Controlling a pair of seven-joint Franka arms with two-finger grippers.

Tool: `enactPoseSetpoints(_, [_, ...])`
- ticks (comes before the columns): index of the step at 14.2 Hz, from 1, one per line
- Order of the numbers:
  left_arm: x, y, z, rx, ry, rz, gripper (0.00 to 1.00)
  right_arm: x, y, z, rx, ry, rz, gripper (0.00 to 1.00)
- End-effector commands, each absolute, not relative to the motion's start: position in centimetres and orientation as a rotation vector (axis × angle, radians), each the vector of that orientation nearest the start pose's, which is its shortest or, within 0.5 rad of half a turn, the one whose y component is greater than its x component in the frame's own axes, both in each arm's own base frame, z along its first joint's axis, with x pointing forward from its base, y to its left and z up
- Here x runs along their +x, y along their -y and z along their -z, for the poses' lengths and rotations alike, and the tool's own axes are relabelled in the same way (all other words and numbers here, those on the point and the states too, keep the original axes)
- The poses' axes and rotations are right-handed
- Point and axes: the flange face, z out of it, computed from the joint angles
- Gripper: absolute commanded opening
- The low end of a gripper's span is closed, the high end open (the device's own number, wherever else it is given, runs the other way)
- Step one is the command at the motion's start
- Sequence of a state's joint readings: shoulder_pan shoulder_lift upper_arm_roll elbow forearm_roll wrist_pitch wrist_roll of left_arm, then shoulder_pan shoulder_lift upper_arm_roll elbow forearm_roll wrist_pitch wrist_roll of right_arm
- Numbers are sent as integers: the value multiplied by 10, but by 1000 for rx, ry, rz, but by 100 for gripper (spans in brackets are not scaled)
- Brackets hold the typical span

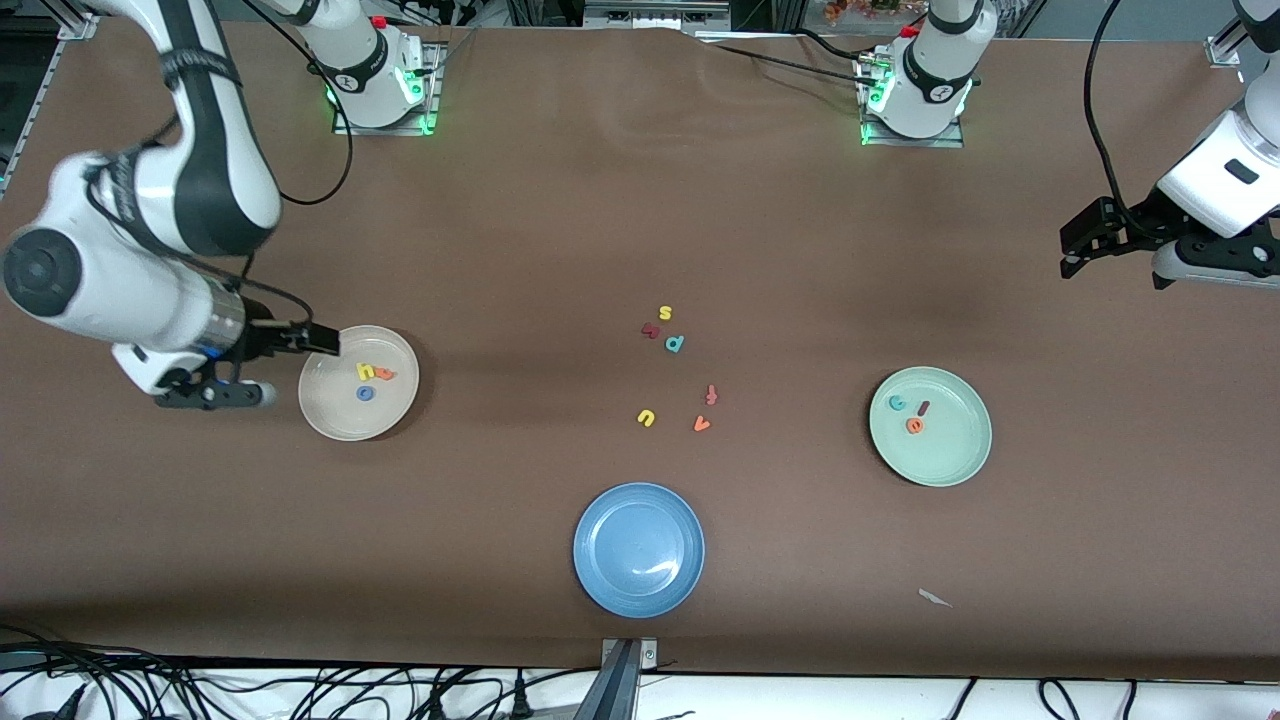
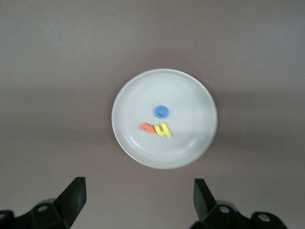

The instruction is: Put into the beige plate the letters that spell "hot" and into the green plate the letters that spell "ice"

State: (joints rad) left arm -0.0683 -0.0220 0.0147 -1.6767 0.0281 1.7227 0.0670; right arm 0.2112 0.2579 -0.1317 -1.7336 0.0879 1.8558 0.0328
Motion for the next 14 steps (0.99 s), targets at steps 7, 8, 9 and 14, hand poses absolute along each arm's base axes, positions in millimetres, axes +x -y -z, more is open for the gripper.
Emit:
enactPoseSetpoints(7, [566,14,-597,-3090,-167,98,100,556,-28,-562,-3168,40,-161,100])
enactPoseSetpoints(8, [566,17,-597,-3089,-167,99,100,553,-23,-572,-3168,28,-125,100])
enactPoseSetpoints(9, [566,17,-598,-3087,-167,99,100,549,-21,-582,-3166,17,-96,100])
enactPoseSetpoints(14, [565,17,-594,-3083,-160,56,100,546,-8,-603,-3163,-10,-24,100])
